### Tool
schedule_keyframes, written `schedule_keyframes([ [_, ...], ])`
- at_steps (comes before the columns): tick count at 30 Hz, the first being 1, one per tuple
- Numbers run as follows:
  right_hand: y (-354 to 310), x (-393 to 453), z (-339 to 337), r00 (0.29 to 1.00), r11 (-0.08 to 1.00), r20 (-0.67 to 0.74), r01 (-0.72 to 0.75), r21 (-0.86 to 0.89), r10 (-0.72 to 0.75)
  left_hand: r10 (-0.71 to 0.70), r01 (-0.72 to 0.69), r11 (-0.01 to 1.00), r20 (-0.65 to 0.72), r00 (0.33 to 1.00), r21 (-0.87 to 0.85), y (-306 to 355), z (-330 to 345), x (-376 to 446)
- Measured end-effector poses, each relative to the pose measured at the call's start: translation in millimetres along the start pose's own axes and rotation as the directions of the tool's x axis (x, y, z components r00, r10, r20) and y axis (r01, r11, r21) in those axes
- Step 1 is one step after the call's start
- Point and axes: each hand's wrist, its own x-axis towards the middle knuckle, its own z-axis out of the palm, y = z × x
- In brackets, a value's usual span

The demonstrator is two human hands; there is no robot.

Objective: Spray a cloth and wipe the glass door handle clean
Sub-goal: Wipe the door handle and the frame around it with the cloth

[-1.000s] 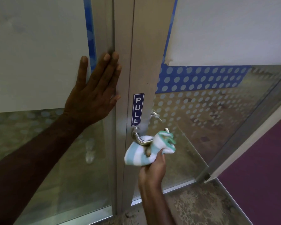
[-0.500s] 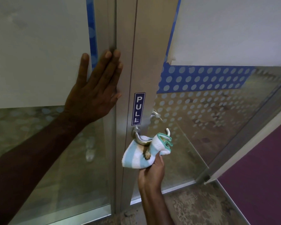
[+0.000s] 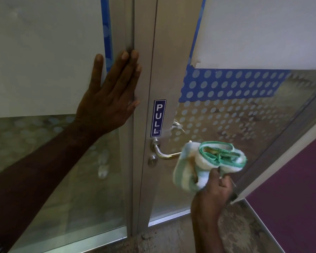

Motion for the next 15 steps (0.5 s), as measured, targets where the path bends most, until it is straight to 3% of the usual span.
schedule_keyframes([
  [2,2,20,1,0.994,0.994,-0.021,0.103,-0.024,-0.103,0.001,-0.001,1.000,-0.011,1.000,0.011,0,-1,0],
  [5,21,49,17,0.926,0.845,0.268,0.357,-0.399,-0.265,-0.003,0.003,1.000,-0.017,1.000,0.022,2,-2,0],
  [8,49,36,38,0.843,0.745,0.457,0.495,-0.448,-0.285,-0.009,0.009,1.000,-0.016,1.000,0.022,3,-1,0],
  [12,75,6,55,0.836,0.726,0.443,0.520,-0.450,-0.325,-0.011,0.012,1.000,-0.013,1.000,0.024,4,-1,0],
  [15,80,-30,69,0.651,0.569,0.667,0.721,-0.395,-0.362,-0.011,0.012,0.999,-0.015,1.000,0.030,2,-2,0],
])
